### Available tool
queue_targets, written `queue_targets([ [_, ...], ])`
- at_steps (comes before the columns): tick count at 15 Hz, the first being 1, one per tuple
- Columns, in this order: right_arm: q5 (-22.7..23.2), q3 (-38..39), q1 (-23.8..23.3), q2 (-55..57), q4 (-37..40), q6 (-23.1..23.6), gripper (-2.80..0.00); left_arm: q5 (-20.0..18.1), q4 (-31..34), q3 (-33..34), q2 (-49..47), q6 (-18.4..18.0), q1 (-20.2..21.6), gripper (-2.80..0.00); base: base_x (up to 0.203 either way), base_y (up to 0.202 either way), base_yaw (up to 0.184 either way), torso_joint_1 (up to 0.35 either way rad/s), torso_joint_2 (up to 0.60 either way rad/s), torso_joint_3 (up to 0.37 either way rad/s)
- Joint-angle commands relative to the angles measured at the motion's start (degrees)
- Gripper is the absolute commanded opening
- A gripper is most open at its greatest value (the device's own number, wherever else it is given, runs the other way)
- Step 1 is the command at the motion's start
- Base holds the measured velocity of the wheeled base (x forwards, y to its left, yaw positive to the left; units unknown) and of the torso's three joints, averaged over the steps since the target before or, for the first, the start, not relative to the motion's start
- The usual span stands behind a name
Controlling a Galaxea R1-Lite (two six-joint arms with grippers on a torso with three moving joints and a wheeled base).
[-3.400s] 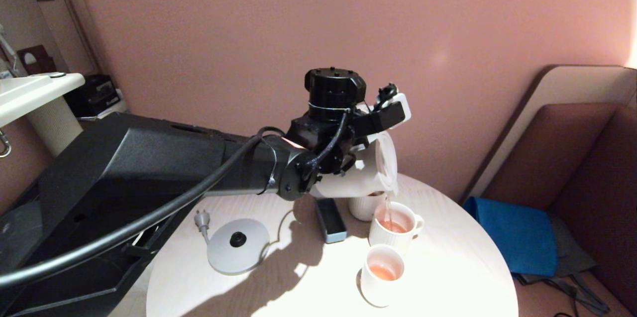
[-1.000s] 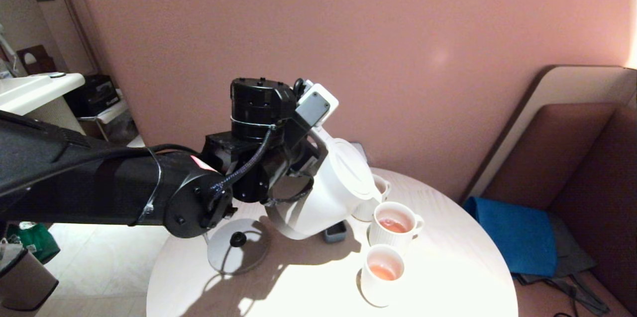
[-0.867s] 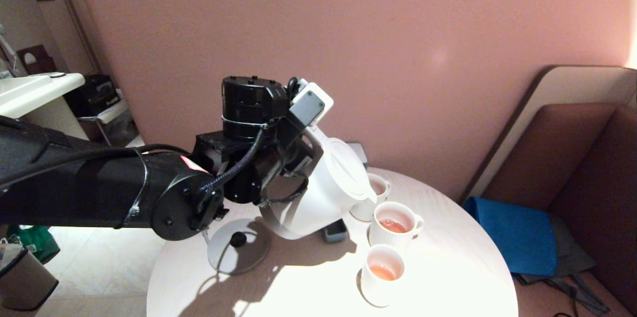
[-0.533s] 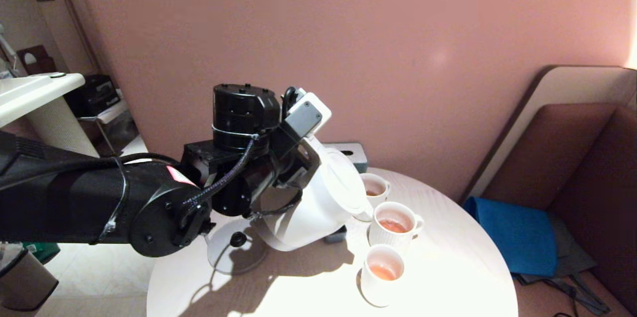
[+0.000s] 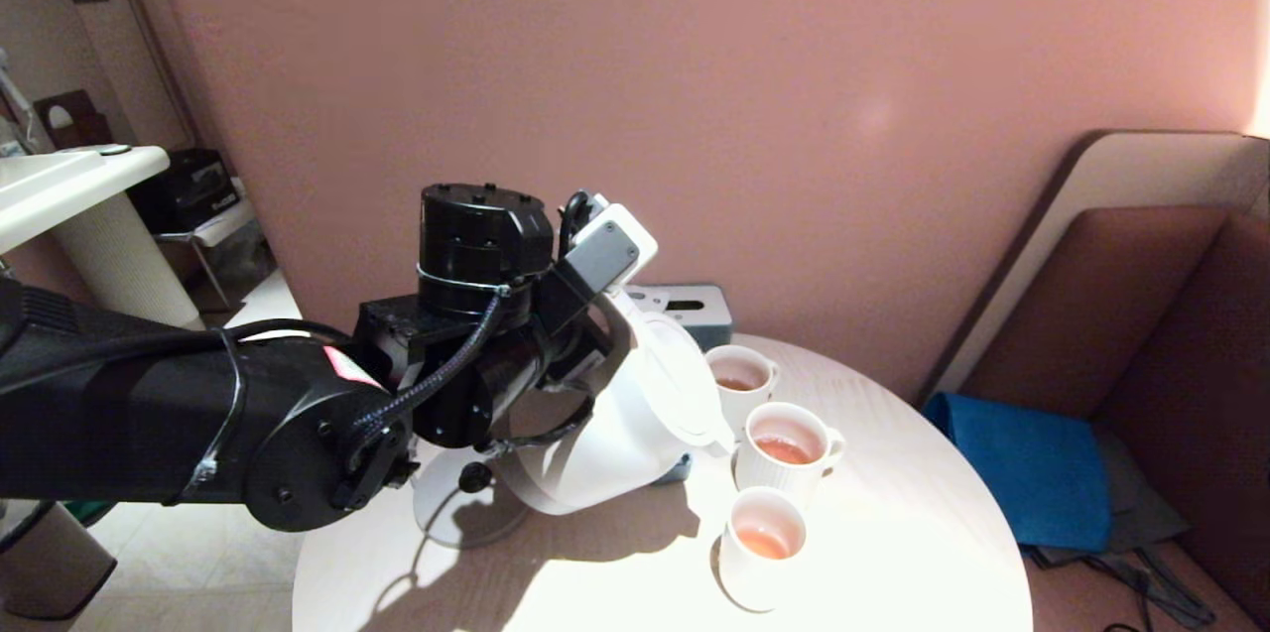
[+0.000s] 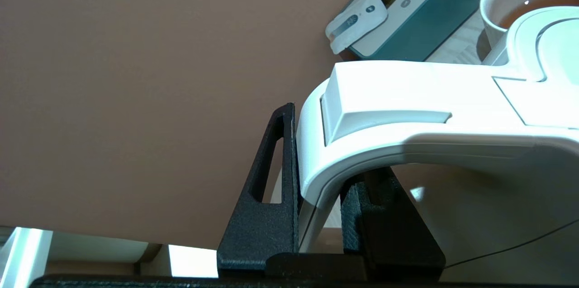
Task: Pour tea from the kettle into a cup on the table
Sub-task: Pour water into another cup
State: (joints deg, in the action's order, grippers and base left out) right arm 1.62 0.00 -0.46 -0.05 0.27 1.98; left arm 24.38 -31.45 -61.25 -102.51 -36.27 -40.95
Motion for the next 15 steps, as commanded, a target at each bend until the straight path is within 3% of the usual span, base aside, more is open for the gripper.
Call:
queue_targets([
  [1, 0.0, 0.0, -0.1, 0.0, 0.0, 0.0, -2.8, 0.1, -0.2, -0.1, -0.1, -0.6, -0.7, -2.8, 0.0, 0.0, 0.0, 0.0, 0.0, 0.0],
  [6, 0.0, 0.0, 0.0, 0.0, 0.0, 0.0, -2.8, 0.3, -0.1, -1.5, -0.7, -0.6, -3.2, -2.8, 0.0, 0.0, 0.0, 0.0, 0.0, 0.0],
  [15, 0.0, 0.0, -0.1, 0.0, 0.0, 0.0, -2.8, 0.4, -0.2, -2.5, -1.6, -4.6, -3.7, -2.8, 0.0, 0.0, 0.0, 0.0, 0.0, 0.0],
])
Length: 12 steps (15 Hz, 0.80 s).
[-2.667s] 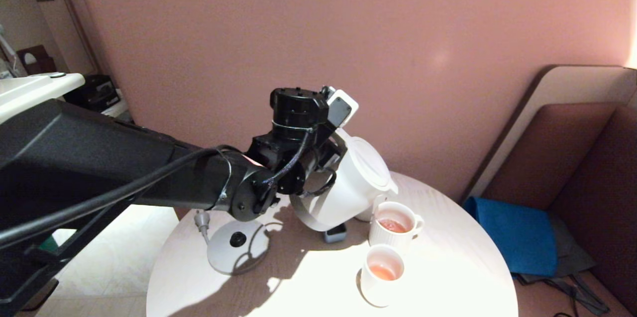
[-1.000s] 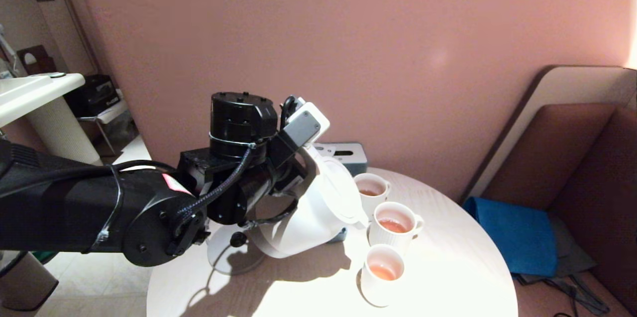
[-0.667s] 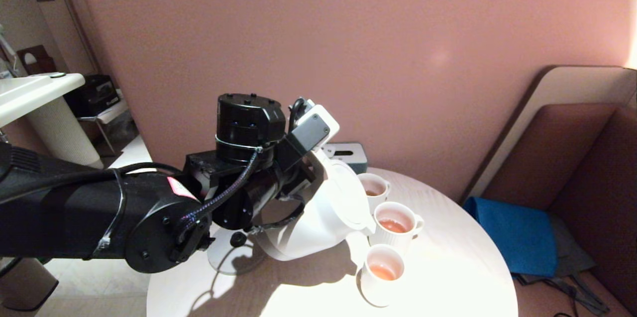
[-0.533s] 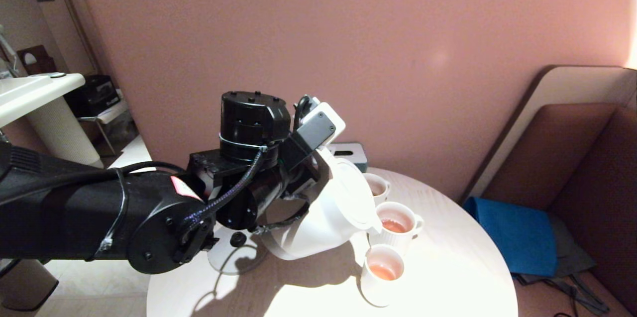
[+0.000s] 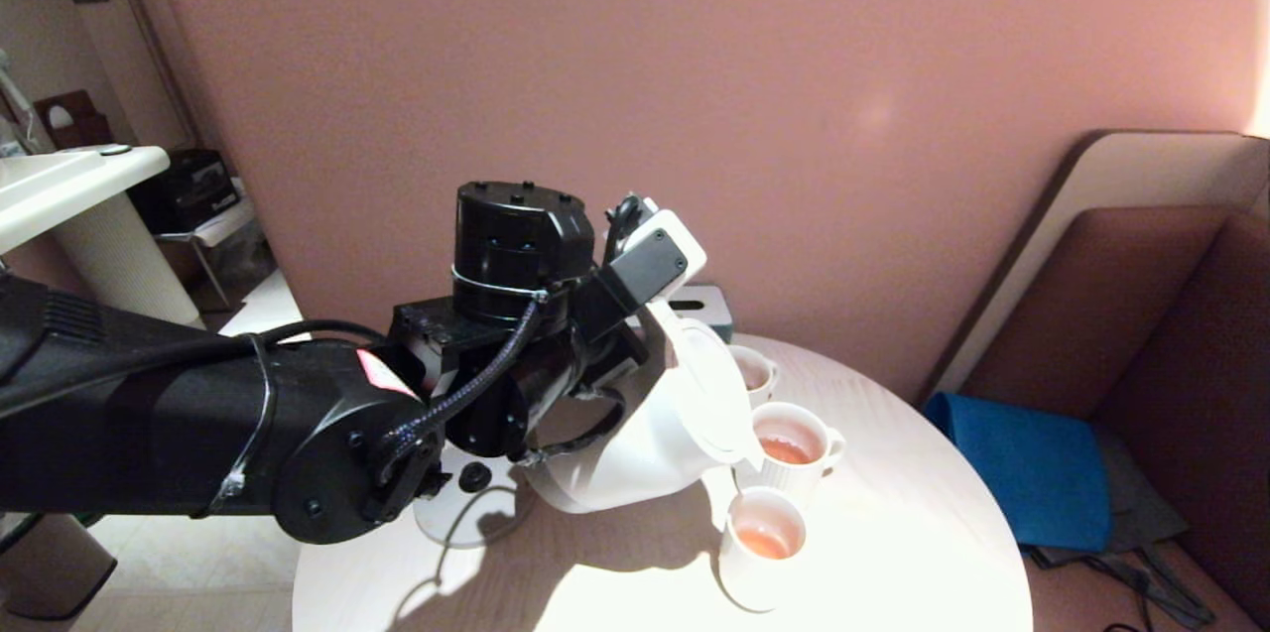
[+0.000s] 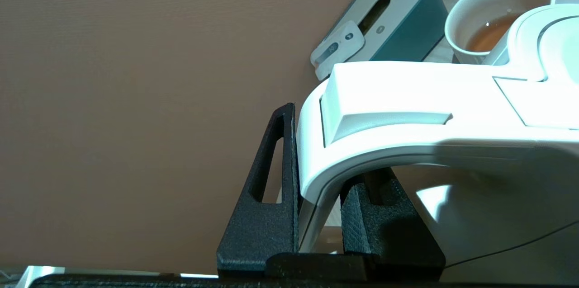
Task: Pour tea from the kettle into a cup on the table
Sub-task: Pour water into another cup
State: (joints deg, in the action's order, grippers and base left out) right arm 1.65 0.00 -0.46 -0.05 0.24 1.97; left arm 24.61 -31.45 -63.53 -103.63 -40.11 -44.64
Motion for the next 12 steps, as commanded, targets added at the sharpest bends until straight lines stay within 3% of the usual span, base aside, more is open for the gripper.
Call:
queue_targets([
  [1, 0.0, 0.0, 0.0, 0.0, 0.0, 0.0, -2.8, 0.1, -0.2, -0.9, -0.4, -2.1, 0.0, -2.8, 0.0, 0.0, 0.0, 0.0, 0.0, 0.0],
  [10, 0.0, 0.0, -0.1, 0.0, 0.0, 0.0, -2.8, 0.1, -0.2, -4.8, -2.3, -8.0, -1.1, -2.8, 0.0, 0.0, 0.0, 0.0, 0.0, 0.0],
  [12, 0.0, 0.0, -0.1, 0.0, 0.0, 0.0, -2.8, 0.1, -0.2, -4.8, -2.4, -10.9, -1.1, -2.8, 0.0, 0.0, 0.0, 0.0, 0.0, 0.0],
])
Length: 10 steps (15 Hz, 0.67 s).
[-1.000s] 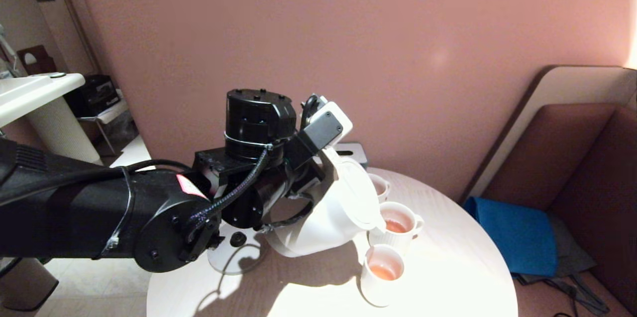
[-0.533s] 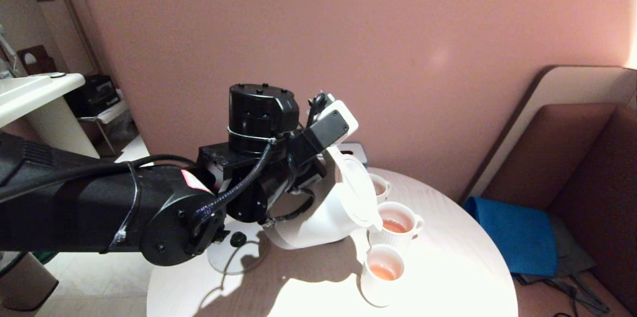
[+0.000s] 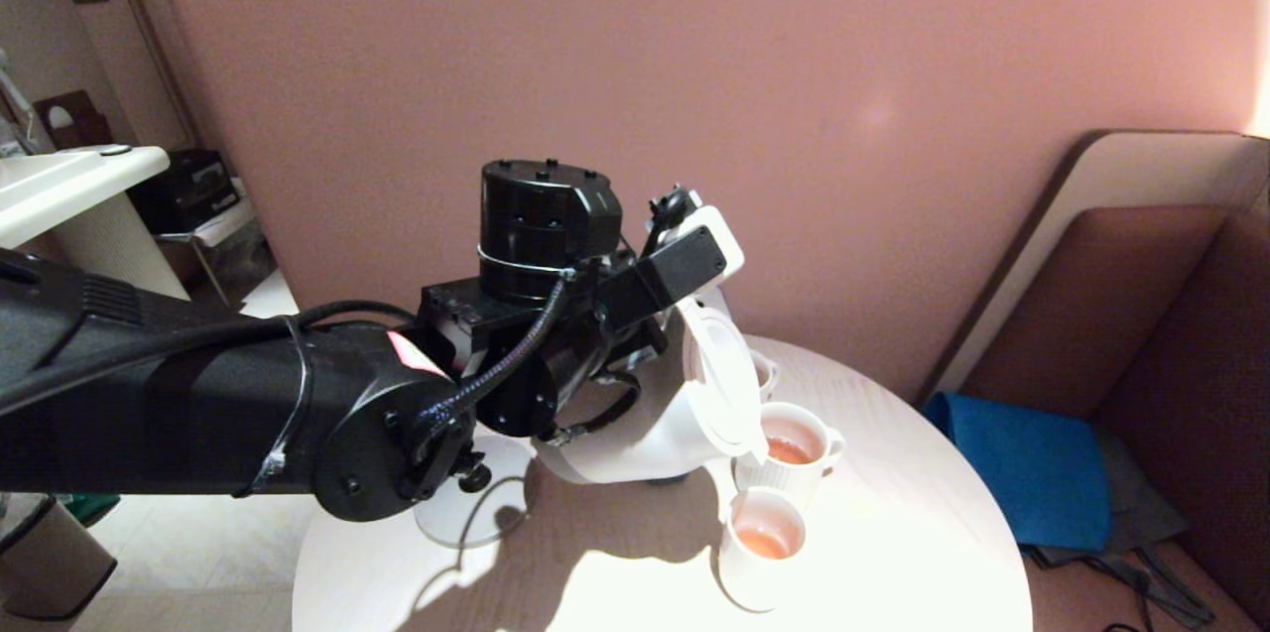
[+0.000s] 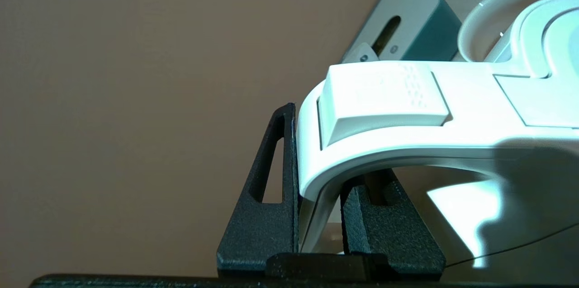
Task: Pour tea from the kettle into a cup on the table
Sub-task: Pour water into another cup
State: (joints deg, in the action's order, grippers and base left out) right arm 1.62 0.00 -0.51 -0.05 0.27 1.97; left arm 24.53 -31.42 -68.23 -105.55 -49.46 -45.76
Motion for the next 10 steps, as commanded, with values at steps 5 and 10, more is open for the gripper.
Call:
queue_targets([
  [5, 0.0, 0.0, 0.0, 0.0, 0.0, 0.0, -2.8, 0.3, -0.2, -1.6, -1.3, -3.1, -0.1, -2.8, 0.0, 0.0, 0.0, 0.0, 0.0, 0.0],
  [10, 0.0, 0.0, 0.0, 0.0, 0.0, 0.0, -2.8, 0.2, -0.1, -3.9, -1.7, -5.4, -0.5, -2.8, 0.0, 0.0, 0.0, 0.0, 0.0, 0.0],
])
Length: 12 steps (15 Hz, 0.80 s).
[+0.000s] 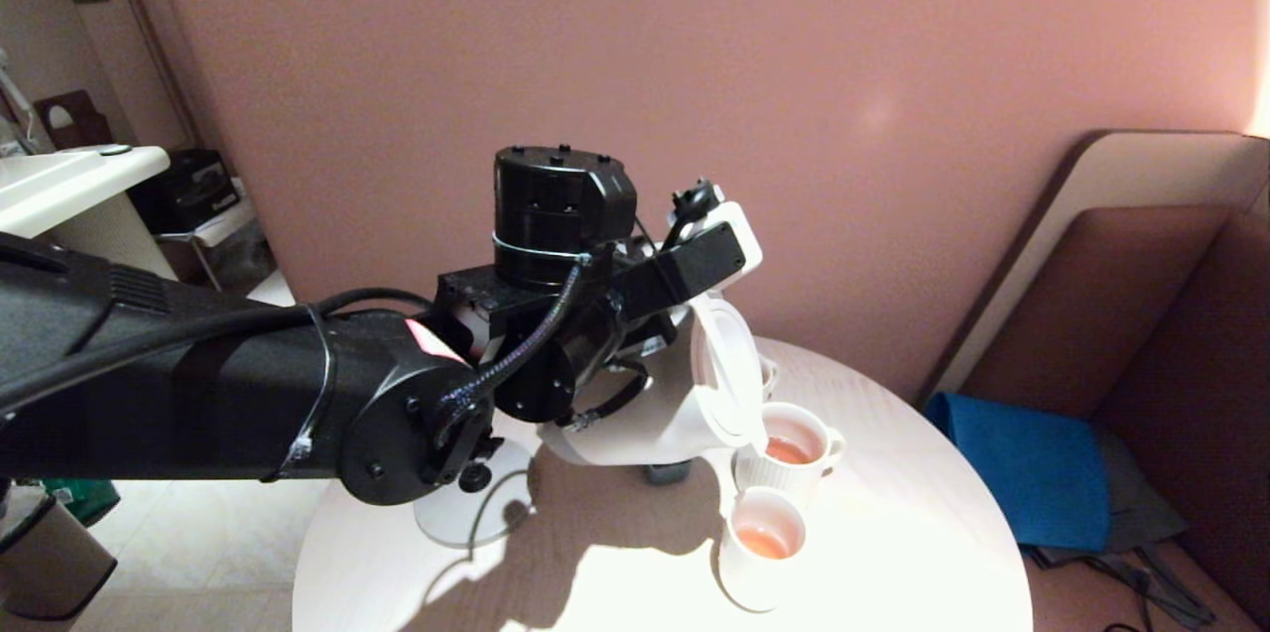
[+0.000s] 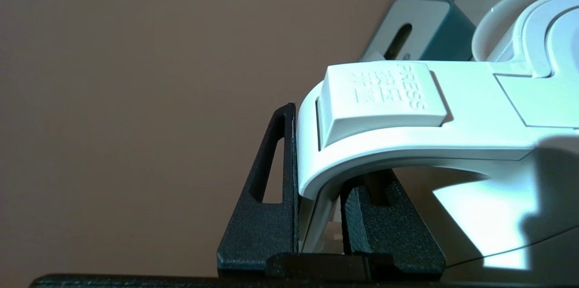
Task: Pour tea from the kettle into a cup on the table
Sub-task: Pour water into another cup
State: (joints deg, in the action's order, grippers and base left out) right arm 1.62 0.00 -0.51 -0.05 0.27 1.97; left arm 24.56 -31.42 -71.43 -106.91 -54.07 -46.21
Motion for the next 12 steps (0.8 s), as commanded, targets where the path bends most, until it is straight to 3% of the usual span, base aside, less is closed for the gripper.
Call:
queue_targets([
  [1, 0.0, 0.0, 0.0, 0.0, 0.0, 0.0, -2.8, 0.2, -0.1, -1.1, -0.3, -0.9, -0.2, -2.8, 0.0, 0.0, 0.0, 0.0, 0.0, 0.0],
  [12, 0.0, 0.0, 0.0, 0.0, 0.0, 0.0, -2.8, 0.5, 0.1, -2.1, -0.8, -4.9, -1.7, -2.8, 0.0, 0.0, 0.0, 0.0, 0.0, 0.0],
])
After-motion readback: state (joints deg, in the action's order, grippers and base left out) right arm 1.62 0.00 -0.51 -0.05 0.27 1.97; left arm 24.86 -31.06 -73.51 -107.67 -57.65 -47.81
